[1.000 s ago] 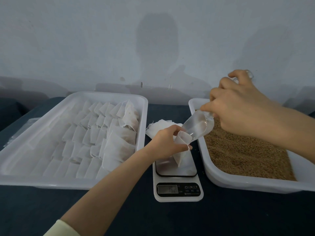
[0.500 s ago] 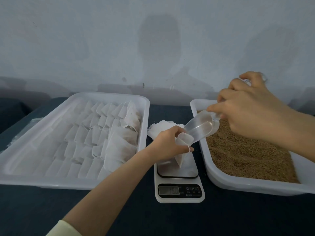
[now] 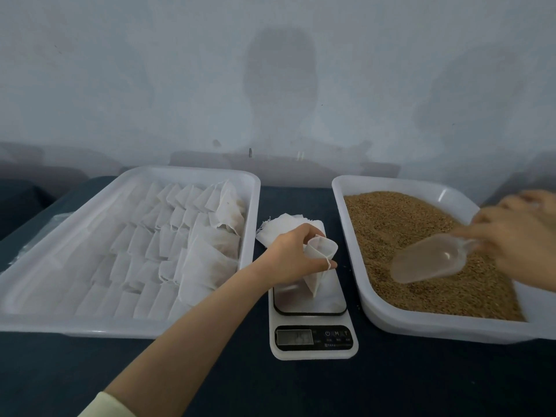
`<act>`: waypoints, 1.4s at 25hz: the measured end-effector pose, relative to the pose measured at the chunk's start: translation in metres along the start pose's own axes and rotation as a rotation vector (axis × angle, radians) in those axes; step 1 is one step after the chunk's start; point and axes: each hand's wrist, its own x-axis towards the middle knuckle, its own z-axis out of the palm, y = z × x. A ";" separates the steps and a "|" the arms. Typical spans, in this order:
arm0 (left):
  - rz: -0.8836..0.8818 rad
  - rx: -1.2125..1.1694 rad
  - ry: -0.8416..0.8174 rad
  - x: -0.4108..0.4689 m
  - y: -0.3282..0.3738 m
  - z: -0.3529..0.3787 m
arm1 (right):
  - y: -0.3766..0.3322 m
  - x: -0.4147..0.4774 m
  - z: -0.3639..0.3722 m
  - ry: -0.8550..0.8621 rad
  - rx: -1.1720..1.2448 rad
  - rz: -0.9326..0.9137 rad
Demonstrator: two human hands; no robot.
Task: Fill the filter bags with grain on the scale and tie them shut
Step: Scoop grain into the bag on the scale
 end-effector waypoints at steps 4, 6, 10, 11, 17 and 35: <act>-0.003 -0.001 -0.003 0.000 0.000 0.001 | -0.013 -0.019 0.023 -0.043 0.078 0.042; -0.005 -0.003 -0.005 0.001 0.000 0.001 | -0.020 -0.021 0.023 -0.040 0.092 0.040; -0.002 0.000 -0.003 0.001 -0.002 0.000 | -0.036 -0.023 0.018 -0.033 0.116 0.057; -0.001 -0.001 -0.002 0.001 -0.002 0.001 | -0.037 -0.023 0.018 -0.081 0.121 0.080; -0.004 -0.010 -0.002 0.002 -0.002 0.001 | -0.041 -0.027 0.032 -0.371 0.177 0.197; 0.003 -0.016 -0.002 0.003 -0.004 0.002 | -0.038 -0.037 0.050 -0.273 0.642 0.323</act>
